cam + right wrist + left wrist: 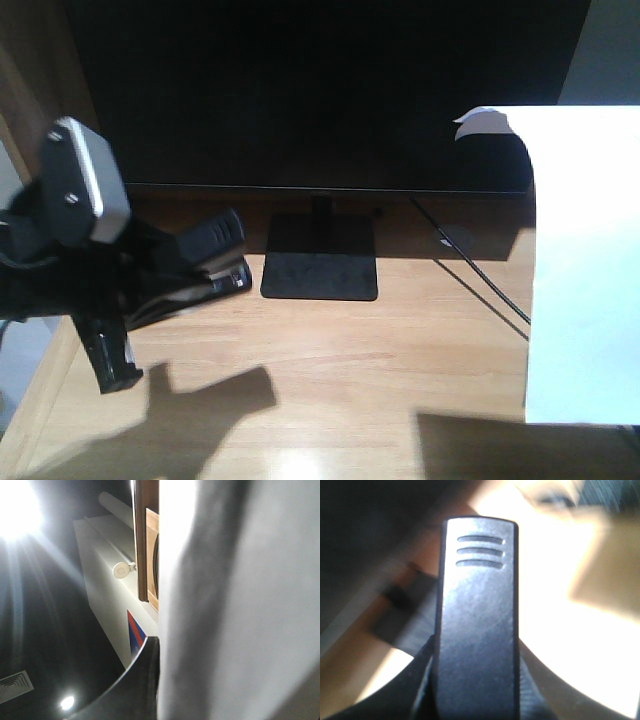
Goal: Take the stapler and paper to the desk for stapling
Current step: 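Lower the black stapler with the left gripper onto the desk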
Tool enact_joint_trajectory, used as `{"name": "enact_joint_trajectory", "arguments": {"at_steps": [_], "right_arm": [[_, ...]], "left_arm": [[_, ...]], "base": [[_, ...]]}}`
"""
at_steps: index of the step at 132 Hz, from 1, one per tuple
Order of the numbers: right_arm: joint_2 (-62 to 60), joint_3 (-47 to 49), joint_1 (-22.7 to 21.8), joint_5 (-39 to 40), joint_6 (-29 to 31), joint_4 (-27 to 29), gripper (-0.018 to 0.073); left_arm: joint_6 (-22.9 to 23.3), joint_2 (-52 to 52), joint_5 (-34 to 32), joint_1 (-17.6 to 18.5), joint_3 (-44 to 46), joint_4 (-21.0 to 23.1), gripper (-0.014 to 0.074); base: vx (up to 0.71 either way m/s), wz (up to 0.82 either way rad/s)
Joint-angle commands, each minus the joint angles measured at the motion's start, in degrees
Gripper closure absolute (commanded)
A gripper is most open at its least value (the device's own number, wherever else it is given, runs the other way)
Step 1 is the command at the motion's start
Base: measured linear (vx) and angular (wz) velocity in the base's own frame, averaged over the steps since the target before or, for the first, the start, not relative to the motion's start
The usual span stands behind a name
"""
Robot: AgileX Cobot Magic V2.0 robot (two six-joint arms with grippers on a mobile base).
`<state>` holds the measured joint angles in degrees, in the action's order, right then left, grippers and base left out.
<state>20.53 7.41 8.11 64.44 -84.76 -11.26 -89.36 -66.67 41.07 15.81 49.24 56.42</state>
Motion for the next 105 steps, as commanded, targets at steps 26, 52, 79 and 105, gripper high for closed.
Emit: {"name": "enact_joint_trajectory", "arguments": {"at_steps": [26,52,79,105], "right_arm": [[0.5,1.4,-0.3,2.4,0.2,0.1,0.0565],[0.5,1.4,-0.3,2.4,0.2,0.1,0.0565],[0.5,1.4,-0.3,2.3,0.2,0.1,0.0565],[0.5,1.4,-0.3,2.3,0.2,0.1,0.0565]], "left_arm": [[-29.9,-10.4,10.1,-1.0,1.9,16.3,0.0603],[-33.6,-17.6,14.5,-1.0,2.6,20.8,0.0603],[-33.6,-26.2,15.7,0.9,5.8,21.1,0.0603],[-33.6,-34.5,16.5,3.4,10.2,21.1,0.0603]], "base": [[0.00,0.00],[0.00,0.00],[0.00,0.00],[0.00,0.00]]}}
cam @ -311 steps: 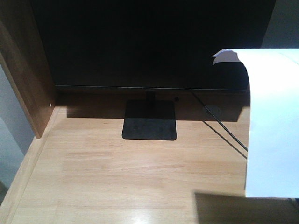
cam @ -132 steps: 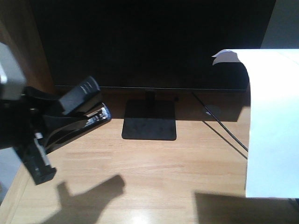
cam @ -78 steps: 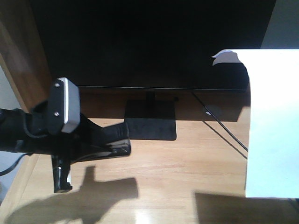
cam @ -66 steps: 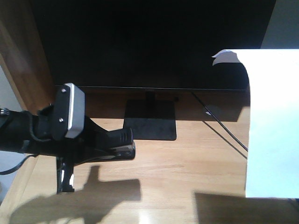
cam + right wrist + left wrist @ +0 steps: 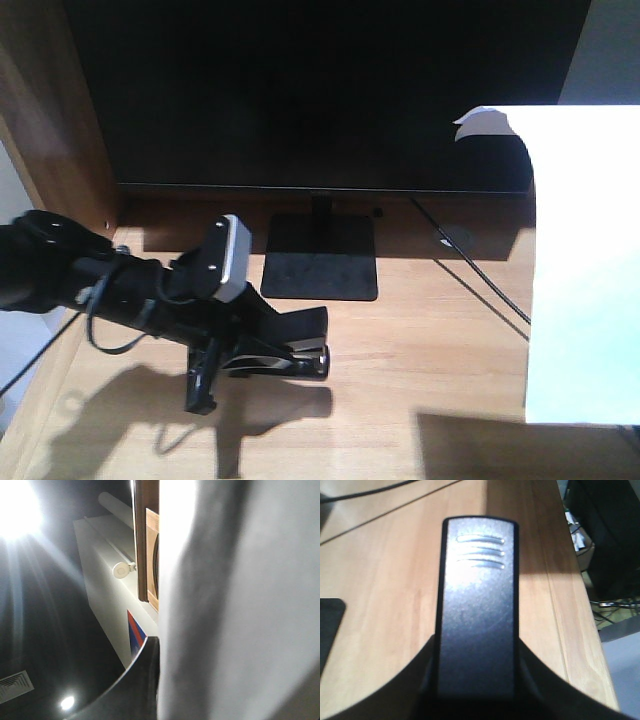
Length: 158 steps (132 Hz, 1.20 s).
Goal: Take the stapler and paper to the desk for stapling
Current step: 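Lower the black stapler with the left gripper onto the desk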
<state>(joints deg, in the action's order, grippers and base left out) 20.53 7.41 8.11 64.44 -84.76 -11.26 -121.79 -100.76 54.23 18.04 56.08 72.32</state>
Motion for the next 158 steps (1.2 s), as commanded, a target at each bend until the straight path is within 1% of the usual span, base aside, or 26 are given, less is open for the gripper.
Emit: {"name": "enact_joint_trajectory", "arguments": {"at_steps": [1,23,55,102,118,127,137,145,158], "right_arm": [[0.5,1.4,-0.3,2.3,0.2,0.1,0.0565],[0.5,1.4,-0.3,2.3,0.2,0.1,0.0565],[0.5,1.4,-0.3,2.5,0.2,-0.1,0.0565],[0.5,1.4,-0.3,2.5,0.2,-0.1,0.0565],[0.5,1.4,-0.3,2.5,0.2,-0.1,0.0565],[0.5,1.4,-0.3,2.5,0.2,-0.1,0.0565],[0.5,1.4,-0.3,2.5,0.2,-0.1,0.0565],[0.5,1.4,-0.3,2.5,0.2,-0.1,0.0565],[0.5,1.4,-0.3,2.5,0.2,-0.1,0.0565]], "left_arm": [[-1.1,-0.9,3.3,1.3,3.6,5.3,0.0603],[-1.1,-5.8,2.5,2.3,5.6,5.2,0.0603],[-1.1,-10.6,0.0,2.4,5.8,5.0,0.0603],[-1.1,-14.4,-1.3,2.3,5.8,5.1,0.0600],[-1.1,-14.4,-1.3,2.3,5.8,3.8,0.0586],[-1.1,-14.4,-1.3,2.3,5.8,3.6,0.0567],[-1.1,-14.4,-1.3,2.3,5.8,3.5,0.0527],[-1.1,-14.4,-1.3,2.3,5.8,3.5,0.0478],[-1.1,-14.4,-1.3,2.3,5.8,3.5,0.0372]], "base": [[0.00,0.00],[0.00,0.00],[0.00,0.00],[0.00,0.00],[0.00,0.00],[0.00,0.00],[0.00,0.00],[0.00,0.00],[0.00,0.00]]}}
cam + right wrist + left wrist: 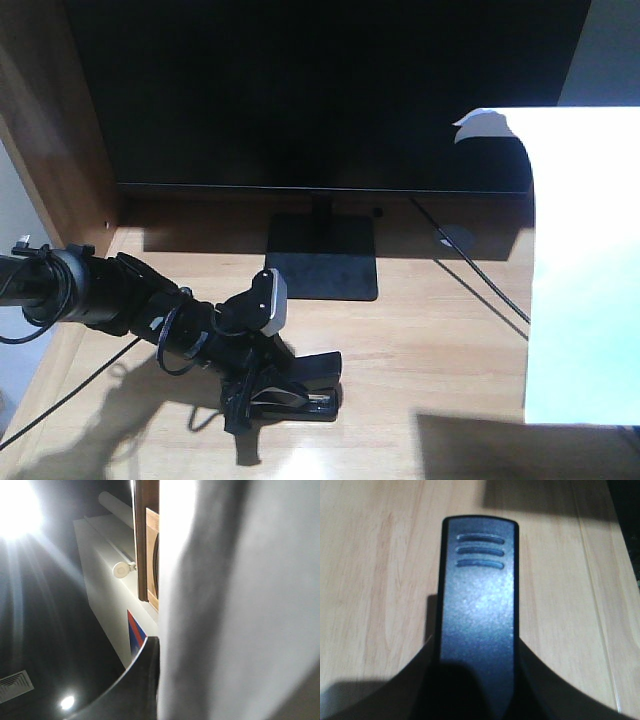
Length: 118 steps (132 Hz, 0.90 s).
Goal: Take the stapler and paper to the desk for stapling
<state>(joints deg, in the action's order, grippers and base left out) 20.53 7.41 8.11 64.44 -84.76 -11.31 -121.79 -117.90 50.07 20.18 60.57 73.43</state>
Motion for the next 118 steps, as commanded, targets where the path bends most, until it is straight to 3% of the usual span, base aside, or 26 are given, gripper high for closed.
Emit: {"name": "enact_joint_trajectory", "arguments": {"at_steps": [1,39,49,78,102,118], "right_arm": [[0.5,1.4,-0.3,2.5,0.2,0.0,0.0565],[0.5,1.4,-0.3,2.5,0.2,0.0,0.0565],[0.5,1.4,-0.3,2.5,0.2,0.0,0.0565],[0.5,1.4,-0.3,2.3,0.2,0.0,0.0565],[0.5,1.4,-0.3,2.4,0.2,0.0,0.0565],[0.5,1.4,-0.3,2.4,0.2,0.0,0.0565]], "left_arm": [[-1.1,2.8,2.9,0.2,1.4,2.4,0.0340],[-1.1,2.9,2.8,0.2,1.4,2.5,-0.0046],[-1.1,3.1,2.8,0.2,1.4,2.6,-0.0100],[-1.1,4.3,2.8,0.1,1.4,2.5,-0.0111],[-0.4,7.7,3.2,-0.6,1.4,2.3,-0.0043],[2.4,10.9,3.4,-1.5,1.4,2.0,0.0024]], "base": [[0.00,0.00],[0.00,0.00],[0.00,0.00],[0.00,0.00],[0.00,0.00],[0.00,0.00]]}}
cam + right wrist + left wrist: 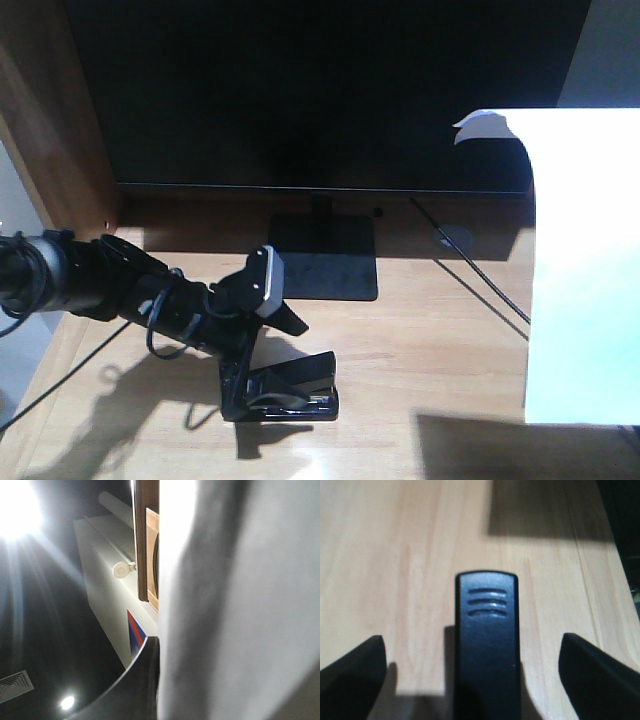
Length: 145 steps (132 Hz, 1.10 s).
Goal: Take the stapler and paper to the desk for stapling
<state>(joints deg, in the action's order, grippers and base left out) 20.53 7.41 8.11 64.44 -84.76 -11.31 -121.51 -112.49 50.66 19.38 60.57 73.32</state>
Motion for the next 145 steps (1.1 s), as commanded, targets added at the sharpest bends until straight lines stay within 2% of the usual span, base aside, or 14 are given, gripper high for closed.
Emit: {"name": "enact_joint_trajectory", "arguments": {"at_steps": [1,21,34,97,145], "right_arm": [[0.5,1.4,-0.3,2.4,0.2,0.0,0.0565],[0.5,1.4,-0.3,2.4,0.2,0.0,0.0565],[0.5,1.4,-0.3,2.4,0.2,0.0,0.0565],[0.5,1.4,-0.3,2.4,0.2,0.0,0.0565],[0.5,1.4,-0.3,2.4,0.2,-0.1,0.0565]], "left_arm": [[2.6,5.8,2.8,-0.7,1.4,2.1,0.0034],[8.5,9.7,2.7,-1.0,1.4,2.1,0.0134],[10.6,11.7,2.7,-1.0,1.4,2.1,0.0204],[10.7,13.6,5.5,-1.0,1.4,2.1,0.0605],[10.4,11.2,2.3,0.2,1.4,2.3,0.0604]], "base": [[0.00,0.00],[0.00,0.00],[0.00,0.00],[0.00,0.00],[0.00,0.00]]}}
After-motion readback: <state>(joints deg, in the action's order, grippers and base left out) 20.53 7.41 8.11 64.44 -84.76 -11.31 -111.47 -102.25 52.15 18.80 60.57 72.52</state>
